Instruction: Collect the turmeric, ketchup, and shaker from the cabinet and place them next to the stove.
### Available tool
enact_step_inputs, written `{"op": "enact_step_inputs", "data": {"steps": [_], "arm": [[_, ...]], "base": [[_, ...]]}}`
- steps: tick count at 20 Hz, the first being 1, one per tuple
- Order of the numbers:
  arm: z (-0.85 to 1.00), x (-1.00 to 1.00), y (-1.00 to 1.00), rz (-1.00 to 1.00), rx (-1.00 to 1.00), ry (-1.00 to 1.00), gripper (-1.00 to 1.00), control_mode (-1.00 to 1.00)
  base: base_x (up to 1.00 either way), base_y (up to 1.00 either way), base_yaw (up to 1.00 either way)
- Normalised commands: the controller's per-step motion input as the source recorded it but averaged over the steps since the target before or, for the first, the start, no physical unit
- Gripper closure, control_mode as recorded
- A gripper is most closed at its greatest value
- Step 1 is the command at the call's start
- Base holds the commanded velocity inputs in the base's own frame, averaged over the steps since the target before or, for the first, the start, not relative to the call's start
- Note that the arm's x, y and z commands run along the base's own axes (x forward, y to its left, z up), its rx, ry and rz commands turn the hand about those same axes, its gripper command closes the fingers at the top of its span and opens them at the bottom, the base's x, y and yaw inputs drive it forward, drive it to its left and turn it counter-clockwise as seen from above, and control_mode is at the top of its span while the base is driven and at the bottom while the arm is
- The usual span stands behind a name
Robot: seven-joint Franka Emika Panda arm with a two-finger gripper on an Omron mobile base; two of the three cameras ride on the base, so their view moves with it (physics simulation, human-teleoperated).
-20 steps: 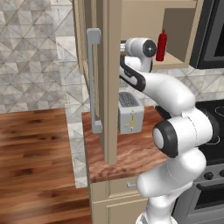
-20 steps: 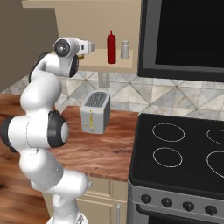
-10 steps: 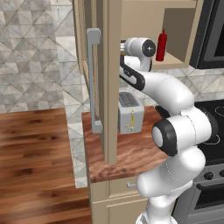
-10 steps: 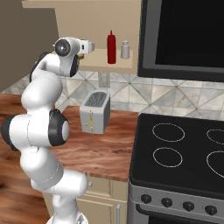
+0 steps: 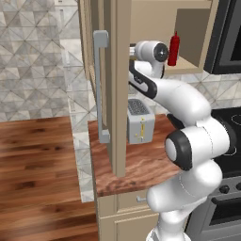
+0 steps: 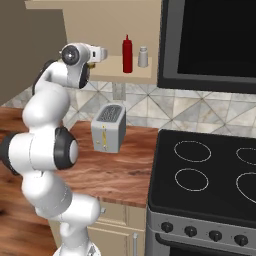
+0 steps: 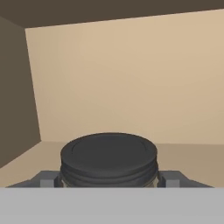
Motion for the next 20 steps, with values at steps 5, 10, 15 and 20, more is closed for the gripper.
{"op": "enact_step_inputs", "data": {"steps": [5, 10, 15, 20], "arm": [[0.00, -0.48, -0.01, 0.00, 0.00, -0.04, 1.00, -1.00], [0.00, -0.70, -0.17, 0.05, 0.00, -0.05, 1.00, -1.00], [-0.04, -0.55, -0.50, 0.06, 0.00, 0.02, 1.00, -1.00], [-0.21, -0.35, -0.80, 0.06, 0.00, 0.09, 1.00, -1.00]], "base": [[0.00, 0.00, 0.00], [0.00, 0.00, 0.00], [0.00, 0.00, 0.00], [0.00, 0.00, 0.00]]}}
